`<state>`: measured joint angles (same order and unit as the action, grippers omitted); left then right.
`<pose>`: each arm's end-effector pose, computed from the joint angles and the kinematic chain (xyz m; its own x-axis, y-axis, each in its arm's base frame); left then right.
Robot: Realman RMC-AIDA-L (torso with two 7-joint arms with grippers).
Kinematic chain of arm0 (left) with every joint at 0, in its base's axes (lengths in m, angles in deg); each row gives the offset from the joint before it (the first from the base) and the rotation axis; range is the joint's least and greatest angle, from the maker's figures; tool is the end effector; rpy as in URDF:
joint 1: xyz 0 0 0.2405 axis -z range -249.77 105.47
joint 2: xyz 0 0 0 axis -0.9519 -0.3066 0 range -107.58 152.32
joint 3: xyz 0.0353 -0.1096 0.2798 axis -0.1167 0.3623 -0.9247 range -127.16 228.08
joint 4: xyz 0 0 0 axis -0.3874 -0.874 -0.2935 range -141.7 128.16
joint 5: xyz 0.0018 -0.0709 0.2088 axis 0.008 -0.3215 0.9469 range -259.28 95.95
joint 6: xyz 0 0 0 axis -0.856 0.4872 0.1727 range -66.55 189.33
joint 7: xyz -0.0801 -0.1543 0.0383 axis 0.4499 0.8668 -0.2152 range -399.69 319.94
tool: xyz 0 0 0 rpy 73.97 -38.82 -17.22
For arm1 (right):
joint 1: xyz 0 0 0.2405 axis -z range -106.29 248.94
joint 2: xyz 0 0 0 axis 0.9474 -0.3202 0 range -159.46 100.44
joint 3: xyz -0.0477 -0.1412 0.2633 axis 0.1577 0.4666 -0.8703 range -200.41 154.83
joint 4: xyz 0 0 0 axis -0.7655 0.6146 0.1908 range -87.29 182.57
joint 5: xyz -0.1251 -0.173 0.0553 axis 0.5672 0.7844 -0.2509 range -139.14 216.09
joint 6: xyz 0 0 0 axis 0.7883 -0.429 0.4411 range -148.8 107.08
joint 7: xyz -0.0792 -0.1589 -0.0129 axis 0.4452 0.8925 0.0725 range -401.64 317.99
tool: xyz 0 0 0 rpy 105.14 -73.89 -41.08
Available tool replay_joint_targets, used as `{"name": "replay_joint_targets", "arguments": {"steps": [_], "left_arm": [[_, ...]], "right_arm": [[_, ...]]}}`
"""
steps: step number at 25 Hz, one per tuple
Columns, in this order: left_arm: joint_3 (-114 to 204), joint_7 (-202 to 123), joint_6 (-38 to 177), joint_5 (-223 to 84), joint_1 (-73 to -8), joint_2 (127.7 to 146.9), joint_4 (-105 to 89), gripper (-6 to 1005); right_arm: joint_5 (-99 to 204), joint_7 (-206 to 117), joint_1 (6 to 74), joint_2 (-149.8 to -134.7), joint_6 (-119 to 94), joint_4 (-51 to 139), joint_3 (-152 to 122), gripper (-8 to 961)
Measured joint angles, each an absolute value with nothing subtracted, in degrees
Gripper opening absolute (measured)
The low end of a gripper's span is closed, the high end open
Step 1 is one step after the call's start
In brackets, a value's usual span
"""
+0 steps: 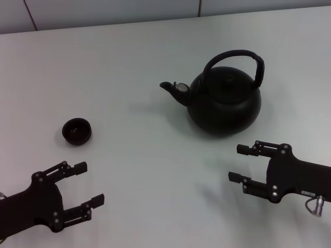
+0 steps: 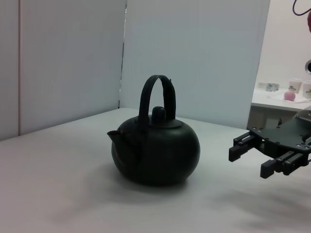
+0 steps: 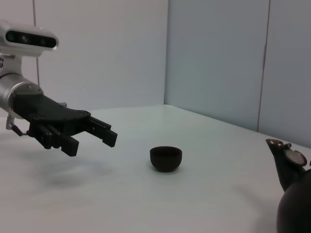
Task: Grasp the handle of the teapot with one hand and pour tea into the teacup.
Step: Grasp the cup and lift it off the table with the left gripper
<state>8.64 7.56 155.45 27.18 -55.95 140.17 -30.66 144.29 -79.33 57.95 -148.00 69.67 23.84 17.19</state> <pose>-0.3578 0.2564 -0.0783 0.8108 0.1766 0.5580 0.3488 -0.9114 -0.2183 0.3743 0.2529 -0.0758 0.8539 -0.0659 -0.5163 -0.3032 -0.8692 -0.3905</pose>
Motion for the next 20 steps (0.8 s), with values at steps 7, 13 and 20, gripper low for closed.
{"name": "replay_joint_targets", "arguments": {"steps": [7, 13, 20], "left_arm": [[8.7, 7.5, 155.9, 27.2, -56.0, 140.16, -31.0, 791], [8.7, 7.5, 156.3, 27.2, -55.9, 139.89, -31.1, 785], [9.1, 7.5, 156.4, 27.2, -55.7, 139.83, -31.1, 777]], "right_arm": [[144.7, -79.4, 57.8, -148.20, 69.7, 23.9, 16.9, 604], [144.7, -79.4, 57.7, -148.26, 69.6, 24.0, 17.2, 601], [144.7, -79.4, 57.8, -148.35, 69.4, 24.1, 17.4, 597]]}}
